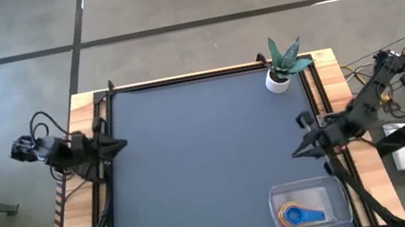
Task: Nest measuring cups in basket
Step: Return to Home Position
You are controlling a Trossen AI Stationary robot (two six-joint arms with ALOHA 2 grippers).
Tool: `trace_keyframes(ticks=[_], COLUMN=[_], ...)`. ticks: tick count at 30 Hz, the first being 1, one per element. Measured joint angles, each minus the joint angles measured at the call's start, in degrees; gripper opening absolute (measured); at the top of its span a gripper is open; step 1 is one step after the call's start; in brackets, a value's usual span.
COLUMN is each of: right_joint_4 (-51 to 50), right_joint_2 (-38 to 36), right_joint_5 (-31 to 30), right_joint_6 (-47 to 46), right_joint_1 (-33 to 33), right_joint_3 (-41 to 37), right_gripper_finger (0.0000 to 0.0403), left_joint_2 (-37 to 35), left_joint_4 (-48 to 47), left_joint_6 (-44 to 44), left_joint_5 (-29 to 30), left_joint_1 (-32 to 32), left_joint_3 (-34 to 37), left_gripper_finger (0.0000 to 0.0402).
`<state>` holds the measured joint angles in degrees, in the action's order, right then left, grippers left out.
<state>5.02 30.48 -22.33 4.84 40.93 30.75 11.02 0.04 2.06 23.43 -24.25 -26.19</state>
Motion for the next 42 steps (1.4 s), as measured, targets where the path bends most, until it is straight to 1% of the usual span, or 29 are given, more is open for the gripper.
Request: trace_keyframes(ticks=[2,4,5,7,10,13,14,17,19,21,23,25,29,33,34,37,39,42], right_joint_4=[-0.02,-0.70,-1.89,-4.48,-5.22,-4.25,-5.27,-5.73,-3.71,-2.05,-2.77,-1.07,0.11,2.14,2.33,7.36,7.98,7.55], right_joint_2=[-4.09,-8.35,-10.71,-15.33,-21.79,-27.95,-29.74,-30.19,-29.80,-29.23,-29.76,-30.06,-30.09,-30.06,-30.09,-30.14,-29.85,-29.61], right_joint_5=[-1.92,-6.65,-8.35,-9.64,-9.11,-7.61,-7.71,-8.88,-8.24,-8.75,-7.99,-7.23,-2.83,-1.28,-0.98,2.26,5.74,9.29], right_joint_6=[2.00,3.67,4.35,5.18,5.12,5.93,6.28,6.30,5.41,5.29,4.06,3.44,0.79,-1.23,-1.97,-2.69,-3.94,-4.97], right_joint_1=[0.02,0.00,0.00,-0.04,0.00,0.00,0.00,-0.09,-0.08,-0.22,-0.28,-0.20,-0.32,-0.36,-0.35,-0.39,-0.37,-0.37], right_joint_3=[-1.10,-2.07,-2.54,-3.63,-6.15,-9.19,-10.61,-13.07,-14.34,-16.16,-17.93,-19.95,-23.48,-26.30,-27.25,-29.99,-30.01,-30.01], right_gripper_finger=[0.0008,0.0008,0.0008,0.0008,0.0008,0.0008,0.0008,0.0008,0.0008,0.0008,0.0008,0.0008,0.0008,0.0008,0.0008,0.0008,0.0008,0.0008], left_joint_2=[-5.04,-9.99,-11.23,-10.83,-8.98,-8.81,-8.81,-9.07,-9.00,-9.70,-10.19,-10.90,-11.03,-10.65,-10.66,-10.68,-10.74,-10.77], left_joint_4=[0.82,1.32,2.18,5.82,7.66,7.63,9.58,13.78,15.78,16.11,16.78,16.49,18.06,16.44,16.16,15.20,14.85,13.27], left_joint_6=[0.90,1.80,1.83,1.93,4.06,5.98,6.36,6.54,6.14,4.18,3.56,3.21,-0.62,-4.38,-4.49,-4.50,-4.44,-4.30], left_joint_5=[1.23,2.97,4.45,8.57,9.03,9.74,9.76,8.96,8.52,8.64,8.65,8.82,8.92,8.73,8.14,5.41,4.05,2.82], left_joint_1=[0.00,0.00,-0.02,0.07,0.09,0.10,0.17,0.28,0.29,0.35,0.42,0.46,0.46,0.46,0.46,0.46,0.46,0.46], left_joint_3=[3.06,5.61,6.93,8.42,9.73,11.33,12.10,15.00,17.06,18.65,20.44,22.15,25.53,25.61,25.61,25.61,25.62,25.63], left_gripper_finger=[0.0000,0.0000,0.0000,0.0000,0.0000,0.0000,0.0000,0.0000,0.0000,0.0000,0.0000,0.0000,0.0000,0.0000,0.0000,0.0000,0.0000,0.0000])
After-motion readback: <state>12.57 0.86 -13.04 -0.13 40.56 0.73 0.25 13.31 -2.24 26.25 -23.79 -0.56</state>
